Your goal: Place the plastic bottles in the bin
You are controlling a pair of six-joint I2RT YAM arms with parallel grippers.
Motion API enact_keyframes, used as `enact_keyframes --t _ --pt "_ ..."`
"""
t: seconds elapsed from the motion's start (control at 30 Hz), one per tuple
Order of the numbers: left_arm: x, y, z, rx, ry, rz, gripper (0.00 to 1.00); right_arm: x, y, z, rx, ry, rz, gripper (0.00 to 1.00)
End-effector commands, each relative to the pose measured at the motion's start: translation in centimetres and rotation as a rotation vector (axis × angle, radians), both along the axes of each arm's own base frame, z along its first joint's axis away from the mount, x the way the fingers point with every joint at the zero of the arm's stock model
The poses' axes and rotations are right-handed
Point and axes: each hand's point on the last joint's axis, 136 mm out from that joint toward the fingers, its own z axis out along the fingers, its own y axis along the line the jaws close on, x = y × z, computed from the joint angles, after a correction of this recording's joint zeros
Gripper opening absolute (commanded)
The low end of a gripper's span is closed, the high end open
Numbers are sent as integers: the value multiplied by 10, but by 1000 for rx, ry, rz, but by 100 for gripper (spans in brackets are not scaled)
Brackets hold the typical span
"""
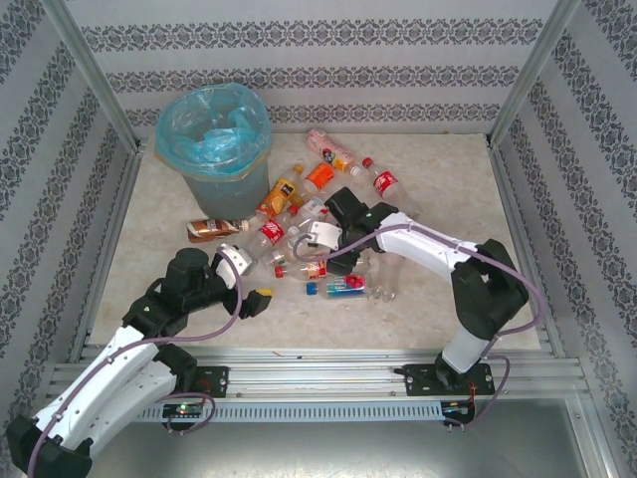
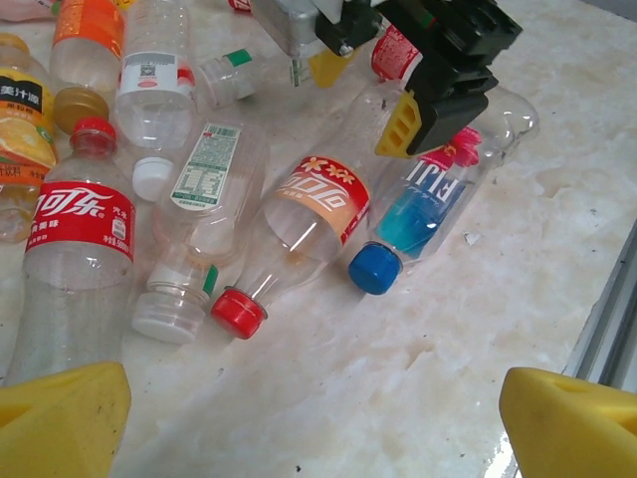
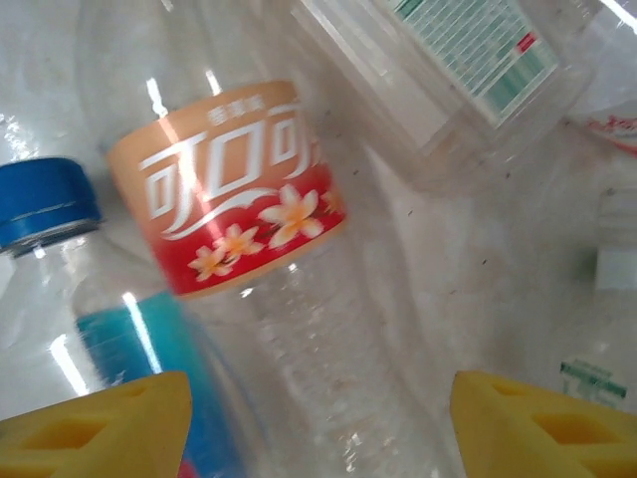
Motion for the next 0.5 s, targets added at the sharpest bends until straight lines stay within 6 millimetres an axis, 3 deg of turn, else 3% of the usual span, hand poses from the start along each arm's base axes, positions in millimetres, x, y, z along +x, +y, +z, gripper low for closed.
enact_keyframes --t 0.0,0.47 --pt "2 1 0 30 -45 -11 96 5 12 5 61 11 102 73" --pt "4 1 -5 44 -41 -12 99 -1 10 -15 55 106 183 77"
